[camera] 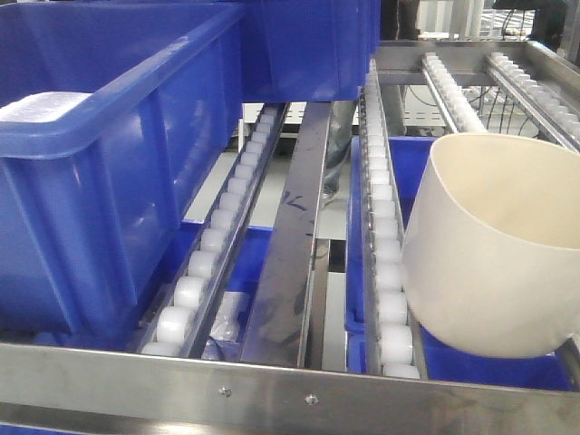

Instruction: Move white bin to right shelf second layer

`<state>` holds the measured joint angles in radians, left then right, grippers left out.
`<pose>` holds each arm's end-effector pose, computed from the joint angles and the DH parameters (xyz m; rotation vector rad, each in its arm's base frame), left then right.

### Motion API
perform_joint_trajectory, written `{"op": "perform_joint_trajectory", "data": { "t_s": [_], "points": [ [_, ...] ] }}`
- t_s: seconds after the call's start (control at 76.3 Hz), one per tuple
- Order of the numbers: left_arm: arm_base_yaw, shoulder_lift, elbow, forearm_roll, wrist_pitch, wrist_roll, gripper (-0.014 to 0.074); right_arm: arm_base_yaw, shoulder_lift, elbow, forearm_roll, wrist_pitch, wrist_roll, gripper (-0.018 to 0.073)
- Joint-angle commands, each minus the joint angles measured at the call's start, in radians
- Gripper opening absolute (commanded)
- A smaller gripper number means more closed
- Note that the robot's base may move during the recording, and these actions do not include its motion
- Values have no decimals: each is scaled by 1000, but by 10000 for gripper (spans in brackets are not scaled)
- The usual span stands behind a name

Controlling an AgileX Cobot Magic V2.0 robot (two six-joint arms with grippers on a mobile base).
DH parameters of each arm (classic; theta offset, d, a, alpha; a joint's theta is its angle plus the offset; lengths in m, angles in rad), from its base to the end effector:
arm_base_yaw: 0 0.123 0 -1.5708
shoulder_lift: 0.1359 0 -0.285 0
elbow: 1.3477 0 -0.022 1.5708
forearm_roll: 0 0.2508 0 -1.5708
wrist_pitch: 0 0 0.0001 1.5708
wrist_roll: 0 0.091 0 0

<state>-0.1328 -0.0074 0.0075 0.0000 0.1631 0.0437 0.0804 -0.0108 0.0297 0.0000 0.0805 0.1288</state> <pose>0.0555 -0.0074 0.1962 0.1452 1.6408 -0.0680 0.0567 0.0046 0.1964 0.0384 1.5849 0.1635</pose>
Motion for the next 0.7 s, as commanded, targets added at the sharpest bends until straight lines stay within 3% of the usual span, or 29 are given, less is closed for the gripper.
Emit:
{"op": "perform_joint_trajectory", "data": {
  "t_s": [0.0, 0.682],
  "points": [
    [-4, -14, 37, 0, -86, -5, 85, -2, -21, -15, -9, -75, 3, 49],
    [-4, -14, 37, 0, -86, -5, 85, -2, -21, -16, -9, -81, 3, 49]
  ]
}}
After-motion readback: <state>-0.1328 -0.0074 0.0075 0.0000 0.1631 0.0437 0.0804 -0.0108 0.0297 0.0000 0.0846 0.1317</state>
